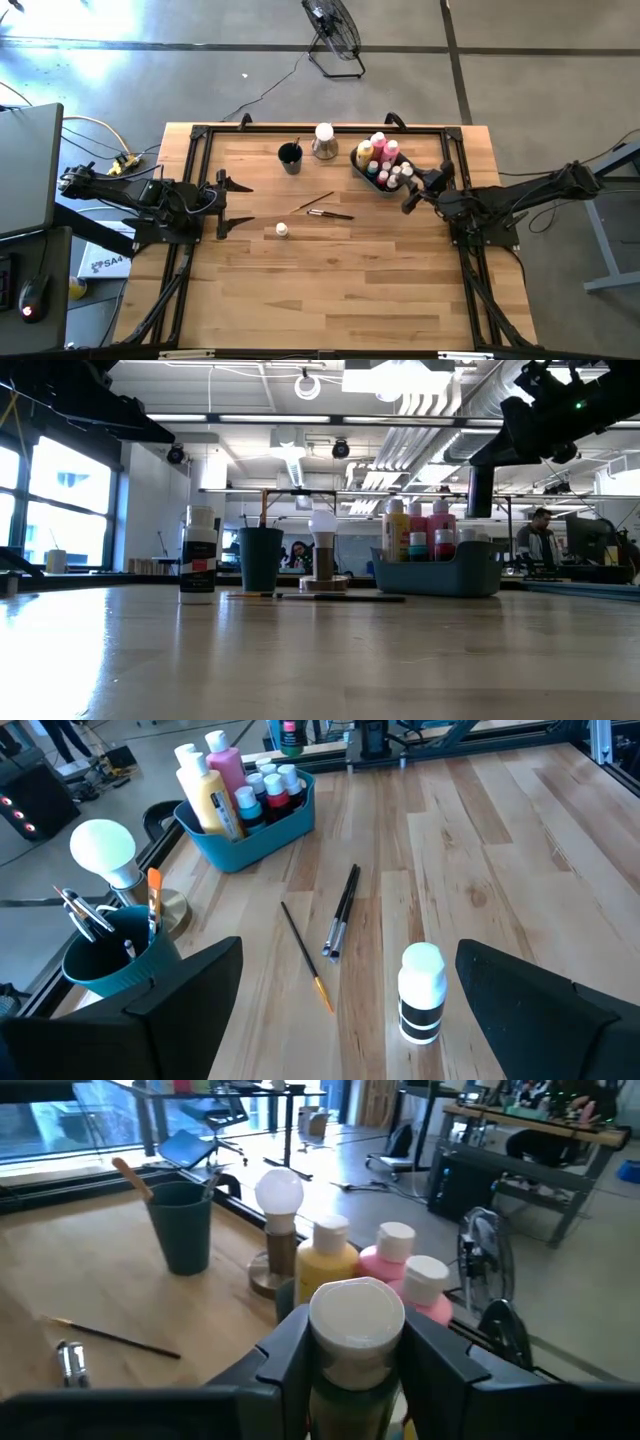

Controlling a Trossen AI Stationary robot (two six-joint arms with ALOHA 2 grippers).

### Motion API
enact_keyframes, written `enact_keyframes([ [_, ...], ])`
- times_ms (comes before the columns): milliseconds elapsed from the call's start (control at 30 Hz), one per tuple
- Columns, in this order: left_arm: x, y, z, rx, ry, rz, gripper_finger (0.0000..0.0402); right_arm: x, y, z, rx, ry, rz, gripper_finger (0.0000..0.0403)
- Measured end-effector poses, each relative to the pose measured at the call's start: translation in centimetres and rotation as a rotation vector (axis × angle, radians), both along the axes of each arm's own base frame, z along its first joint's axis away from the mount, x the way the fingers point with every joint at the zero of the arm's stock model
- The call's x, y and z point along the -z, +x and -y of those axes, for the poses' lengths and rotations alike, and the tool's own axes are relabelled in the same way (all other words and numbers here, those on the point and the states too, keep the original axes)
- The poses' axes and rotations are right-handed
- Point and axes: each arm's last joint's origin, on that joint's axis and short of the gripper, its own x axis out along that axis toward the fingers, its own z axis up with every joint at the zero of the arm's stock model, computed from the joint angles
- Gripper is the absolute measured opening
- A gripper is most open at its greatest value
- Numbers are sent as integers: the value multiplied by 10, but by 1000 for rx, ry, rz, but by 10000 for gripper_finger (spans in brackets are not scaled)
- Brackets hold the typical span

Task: Pick & Place Paint Supplies
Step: Put the small green paint bottle into the blue bin

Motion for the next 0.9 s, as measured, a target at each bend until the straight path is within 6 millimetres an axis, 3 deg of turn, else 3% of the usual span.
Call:
enact_keyframes([
  [433,0,0,0,0,0,1,361,-1,-3,5,147,-64,-4,116],
  [700,0,0,0,0,0,-1,361,-1,-2,19,237,-69,-18,116],
  [900,1,0,0,0,4,-15,361,-3,0,26,199,-22,18,118],
])
